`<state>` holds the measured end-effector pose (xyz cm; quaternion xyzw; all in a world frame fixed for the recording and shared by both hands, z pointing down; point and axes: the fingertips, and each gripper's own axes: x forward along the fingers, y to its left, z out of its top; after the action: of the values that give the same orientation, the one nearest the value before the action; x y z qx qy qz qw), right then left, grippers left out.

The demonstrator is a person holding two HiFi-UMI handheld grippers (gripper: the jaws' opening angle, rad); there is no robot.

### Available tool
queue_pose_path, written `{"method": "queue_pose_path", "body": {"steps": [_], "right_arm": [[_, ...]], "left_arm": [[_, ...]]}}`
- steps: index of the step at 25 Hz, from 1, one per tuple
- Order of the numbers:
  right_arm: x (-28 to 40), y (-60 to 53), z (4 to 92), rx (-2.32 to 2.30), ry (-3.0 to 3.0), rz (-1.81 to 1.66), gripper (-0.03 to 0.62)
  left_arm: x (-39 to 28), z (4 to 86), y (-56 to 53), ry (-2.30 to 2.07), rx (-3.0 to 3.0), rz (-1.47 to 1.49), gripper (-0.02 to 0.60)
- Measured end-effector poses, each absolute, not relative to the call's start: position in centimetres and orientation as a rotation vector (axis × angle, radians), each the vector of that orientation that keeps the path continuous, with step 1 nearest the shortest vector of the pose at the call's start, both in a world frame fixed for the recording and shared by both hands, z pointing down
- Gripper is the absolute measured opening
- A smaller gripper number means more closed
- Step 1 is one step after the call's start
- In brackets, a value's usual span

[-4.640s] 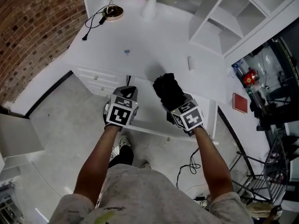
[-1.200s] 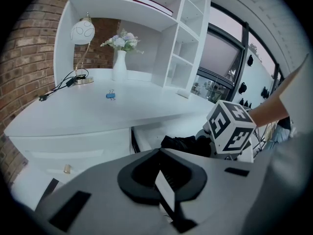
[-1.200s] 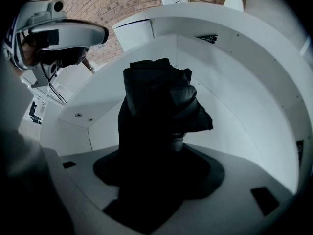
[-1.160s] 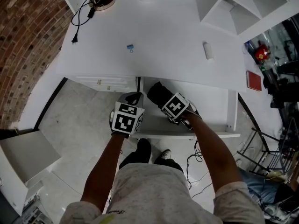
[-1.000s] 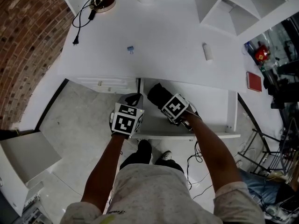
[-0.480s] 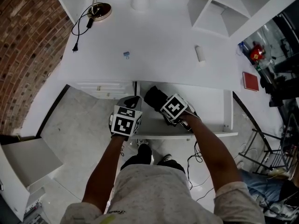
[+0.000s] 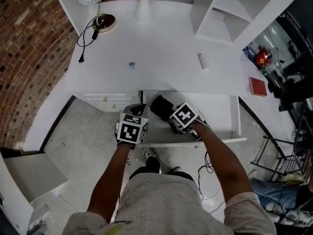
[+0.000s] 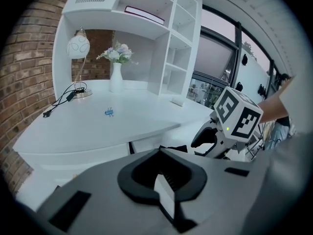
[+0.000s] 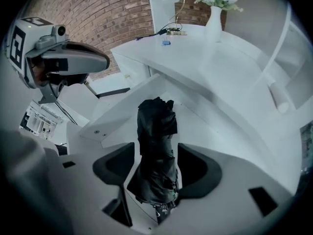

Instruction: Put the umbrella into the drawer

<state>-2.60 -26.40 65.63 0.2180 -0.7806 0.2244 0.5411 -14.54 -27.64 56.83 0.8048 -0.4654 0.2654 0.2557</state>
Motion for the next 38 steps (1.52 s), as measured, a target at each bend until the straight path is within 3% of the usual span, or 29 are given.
{"method": "queue_pose_path", "body": {"steps": [15, 38], "right_arm": [[-1.9, -27.7, 59.6, 0.731, -1.931, 0.585, 0.268], [-0.4, -33.4, 44.5, 1.172, -2.195, 0.45, 0.175]], "left_arm": [[-14.5, 51.9, -29.1, -1.261, 2.274, 0.727, -0.003], [-14.6, 43.3, -33.0, -1.365, 2.408, 0.629, -0.003]]}}
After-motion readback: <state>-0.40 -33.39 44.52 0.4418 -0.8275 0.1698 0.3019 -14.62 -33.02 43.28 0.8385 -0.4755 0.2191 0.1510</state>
